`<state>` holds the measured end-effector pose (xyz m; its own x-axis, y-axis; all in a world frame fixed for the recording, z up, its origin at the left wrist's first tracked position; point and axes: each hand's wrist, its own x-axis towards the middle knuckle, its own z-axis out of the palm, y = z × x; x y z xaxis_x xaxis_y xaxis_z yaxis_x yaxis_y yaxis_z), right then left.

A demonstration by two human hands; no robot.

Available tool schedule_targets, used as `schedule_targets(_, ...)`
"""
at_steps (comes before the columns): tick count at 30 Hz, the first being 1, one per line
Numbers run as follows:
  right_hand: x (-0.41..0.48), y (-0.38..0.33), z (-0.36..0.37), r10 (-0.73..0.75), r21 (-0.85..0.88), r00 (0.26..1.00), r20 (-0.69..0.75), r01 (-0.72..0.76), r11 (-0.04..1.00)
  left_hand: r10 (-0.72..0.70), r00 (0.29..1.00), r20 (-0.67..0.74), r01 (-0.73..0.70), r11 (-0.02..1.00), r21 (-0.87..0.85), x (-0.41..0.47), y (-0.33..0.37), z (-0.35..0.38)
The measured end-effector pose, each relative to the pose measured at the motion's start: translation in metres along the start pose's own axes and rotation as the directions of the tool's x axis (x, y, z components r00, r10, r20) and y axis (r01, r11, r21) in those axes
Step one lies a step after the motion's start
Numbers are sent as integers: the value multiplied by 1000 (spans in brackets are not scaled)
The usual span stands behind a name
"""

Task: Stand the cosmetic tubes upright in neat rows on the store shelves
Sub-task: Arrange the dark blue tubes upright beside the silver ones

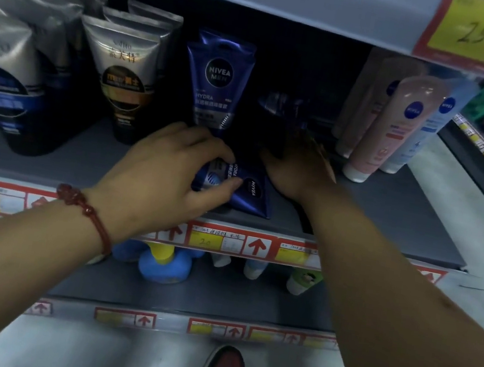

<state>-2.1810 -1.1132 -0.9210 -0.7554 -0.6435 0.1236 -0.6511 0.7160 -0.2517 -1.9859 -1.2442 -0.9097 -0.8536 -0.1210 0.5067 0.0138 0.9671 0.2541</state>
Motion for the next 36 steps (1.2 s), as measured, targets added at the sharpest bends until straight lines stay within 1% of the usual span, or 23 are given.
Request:
schedule_targets(3, 1, -1, 0, -21, 12, 999, -30, 22, 1000, -1, 1000, -2, 1, 1000, 9, 0, 0, 0)
schedule_targets(6, 9, -3, 2, -44, 3, 994, -95, 45, 999, 6, 1000, -15, -6, 1000, 16, -1, -1, 2)
schedule_targets(9, 25, -6, 3, -27, -2, 992, -126, 27, 1000, 8, 1000, -21, -8, 1000, 17, 0, -2, 5)
schedule_targets(11, 37, -6, 4, -9, 0, 995, -96, 9, 1000, 10, 1000, -29, -10, 1000, 15, 0, -3, 5)
schedule_targets(15, 45, -6, 3, 32, 41, 999, 43, -34, 999, 12, 999, -35, -11, 1000, 21, 1, -4, 6)
schedule_targets(17, 39, -9, -1, 49, 66, 997, 66, -53, 996, 8, 1000, -24, -7, 1000, 29, 1, -4, 5)
schedule_targets(21, 16, -13, -8, 92, 29, 987, 134, -97, 995, 7, 1000, -21, -7, 1000, 29, 0, -2, 3)
schedule_targets(24, -8, -18, -14, 59, 33, 990, 128, -63, 997, -4, 1000, -5, 4, 1000, 30, 0, 0, 1)
schedule_targets(26, -24, -20, -19, 32, 41, 995, 98, -36, 998, -8, 1000, 17, 8, 1000, 29, -1, 1, 0)
schedule_targets(31, -54, -24, -31, 66, 25, 988, 137, -70, 997, -49, 992, 120, 45, 998, 36, -1, 5, -10)
schedule_targets(34, -63, -23, -31, 78, 24, 989, 123, -81, 996, -120, 968, 221, 107, 992, 69, 0, 7, -15)
schedule_targets(36, -72, -23, -25, 67, 19, 996, 59, -68, 998, -211, 929, 303, 195, 977, 82, 4, 7, -19)
